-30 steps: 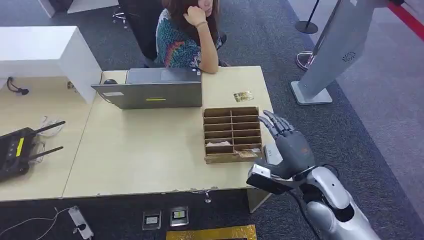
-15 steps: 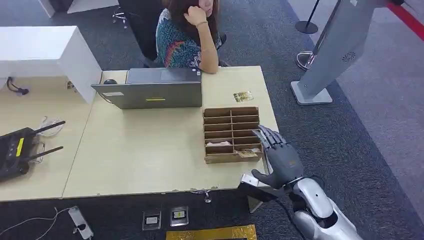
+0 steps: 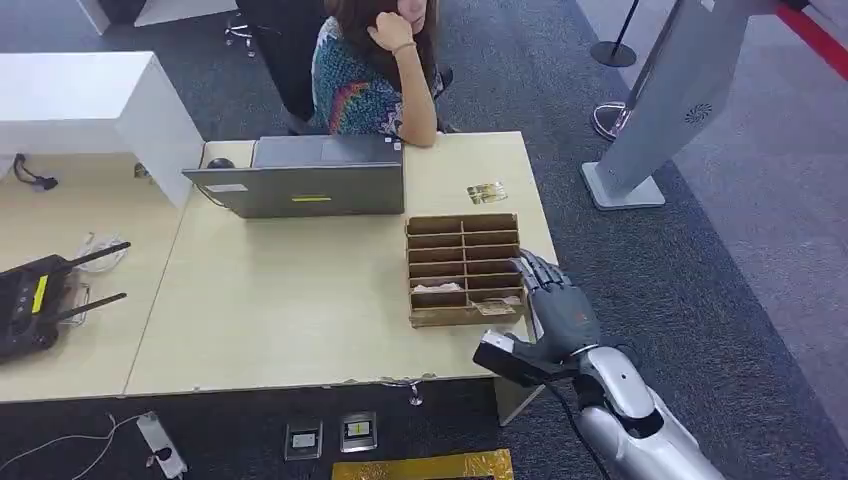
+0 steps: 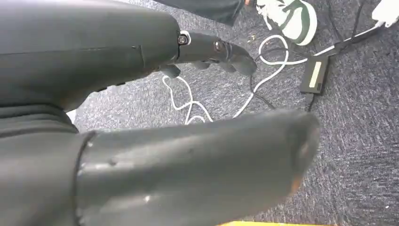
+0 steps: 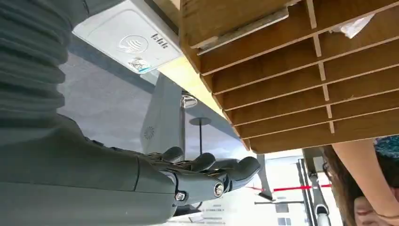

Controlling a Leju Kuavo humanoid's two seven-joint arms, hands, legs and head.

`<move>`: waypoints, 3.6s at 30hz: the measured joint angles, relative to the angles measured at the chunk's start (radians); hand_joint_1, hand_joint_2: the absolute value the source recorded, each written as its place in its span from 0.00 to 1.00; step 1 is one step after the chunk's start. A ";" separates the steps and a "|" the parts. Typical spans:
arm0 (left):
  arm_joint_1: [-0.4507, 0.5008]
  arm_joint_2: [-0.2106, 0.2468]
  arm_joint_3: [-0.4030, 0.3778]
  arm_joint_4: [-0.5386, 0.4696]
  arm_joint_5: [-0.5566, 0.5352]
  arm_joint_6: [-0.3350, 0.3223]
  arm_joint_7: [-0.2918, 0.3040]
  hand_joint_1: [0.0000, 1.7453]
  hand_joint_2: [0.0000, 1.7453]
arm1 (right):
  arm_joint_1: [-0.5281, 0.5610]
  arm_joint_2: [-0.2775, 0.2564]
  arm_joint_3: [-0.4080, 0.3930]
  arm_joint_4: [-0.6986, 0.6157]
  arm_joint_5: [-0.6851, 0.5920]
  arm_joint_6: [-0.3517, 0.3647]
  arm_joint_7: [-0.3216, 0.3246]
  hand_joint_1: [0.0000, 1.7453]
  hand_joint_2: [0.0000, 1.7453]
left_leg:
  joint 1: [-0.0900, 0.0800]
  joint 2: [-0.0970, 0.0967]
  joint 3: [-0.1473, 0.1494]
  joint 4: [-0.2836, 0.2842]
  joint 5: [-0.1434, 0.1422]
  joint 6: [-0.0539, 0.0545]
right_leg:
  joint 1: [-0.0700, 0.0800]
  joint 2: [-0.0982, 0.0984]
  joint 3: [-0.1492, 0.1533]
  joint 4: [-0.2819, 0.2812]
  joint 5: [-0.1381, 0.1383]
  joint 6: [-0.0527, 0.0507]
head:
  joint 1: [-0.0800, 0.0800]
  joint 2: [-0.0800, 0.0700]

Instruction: Pass the card to the sensor for recognition and then transmit it.

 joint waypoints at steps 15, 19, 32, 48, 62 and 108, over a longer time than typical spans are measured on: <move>-0.007 -0.003 0.000 0.000 -0.001 0.007 0.000 0.00 0.00 | -0.004 0.048 -0.050 0.054 -0.024 -0.090 -0.011 0.00 1.00 | 0.000 0.000 0.000 0.000 0.000 0.000 | 0.000 0.000 0.000 0.000 0.000 0.000 | 0.000 0.000; -0.008 -0.003 0.000 0.000 -0.008 0.004 0.002 0.00 0.00 | 0.001 0.054 -0.055 0.059 -0.024 -0.087 -0.017 0.00 1.00 | 0.000 0.000 0.000 0.000 0.000 0.000 | 0.000 0.000 0.000 0.000 0.000 0.000 | 0.000 0.000; -0.016 -0.003 -0.001 0.000 -0.021 -0.011 0.012 0.00 0.00 | 0.008 0.083 -0.051 0.069 -0.029 -0.040 -0.031 0.00 1.00 | 0.000 0.000 0.000 0.000 0.000 0.000 | 0.000 0.000 0.000 0.000 0.000 0.000 | 0.000 0.000; -0.018 -0.003 -0.008 0.000 -0.020 -0.016 0.013 0.00 0.00 | -0.021 0.126 -0.010 0.106 -0.059 0.000 -0.041 0.00 1.00 | 0.000 0.000 0.000 0.000 0.000 0.000 | 0.000 0.000 0.000 0.000 0.000 0.000 | 0.000 0.000; -0.012 -0.003 -0.008 0.000 -0.012 -0.016 0.013 0.00 0.00 | -0.038 0.129 -0.009 0.140 -0.093 -0.010 -0.027 0.00 1.00 | 0.000 0.000 0.000 0.000 0.000 0.000 | 0.000 0.000 0.000 0.000 0.000 0.000 | 0.000 0.000; -0.005 -0.004 -0.008 0.000 -0.013 -0.014 0.017 0.00 0.00 | -0.029 0.116 -0.029 0.132 -0.126 0.056 -0.003 1.00 1.00 | 0.000 0.000 0.001 0.000 0.000 0.000 | 0.000 0.001 0.000 0.000 0.000 0.000 | 0.000 0.000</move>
